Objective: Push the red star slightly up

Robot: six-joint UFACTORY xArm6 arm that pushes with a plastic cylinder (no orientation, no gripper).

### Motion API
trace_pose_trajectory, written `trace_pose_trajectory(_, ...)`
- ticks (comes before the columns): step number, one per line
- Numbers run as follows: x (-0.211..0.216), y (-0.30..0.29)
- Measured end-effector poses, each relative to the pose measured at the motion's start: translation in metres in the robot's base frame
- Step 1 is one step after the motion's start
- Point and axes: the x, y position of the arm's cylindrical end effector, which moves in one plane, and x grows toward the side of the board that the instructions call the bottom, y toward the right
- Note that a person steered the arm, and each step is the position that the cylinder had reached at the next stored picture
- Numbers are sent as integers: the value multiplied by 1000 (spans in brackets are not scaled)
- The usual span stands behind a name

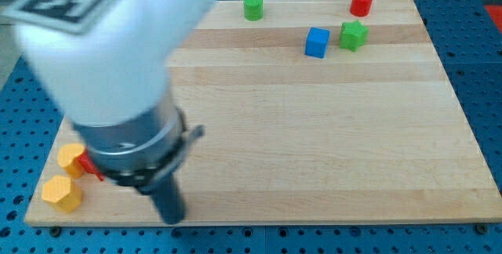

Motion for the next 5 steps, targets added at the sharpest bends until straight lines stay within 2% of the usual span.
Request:
trace_pose_trajectory(3,-6,-70)
trace_pose_trajectory(5,-58,-71)
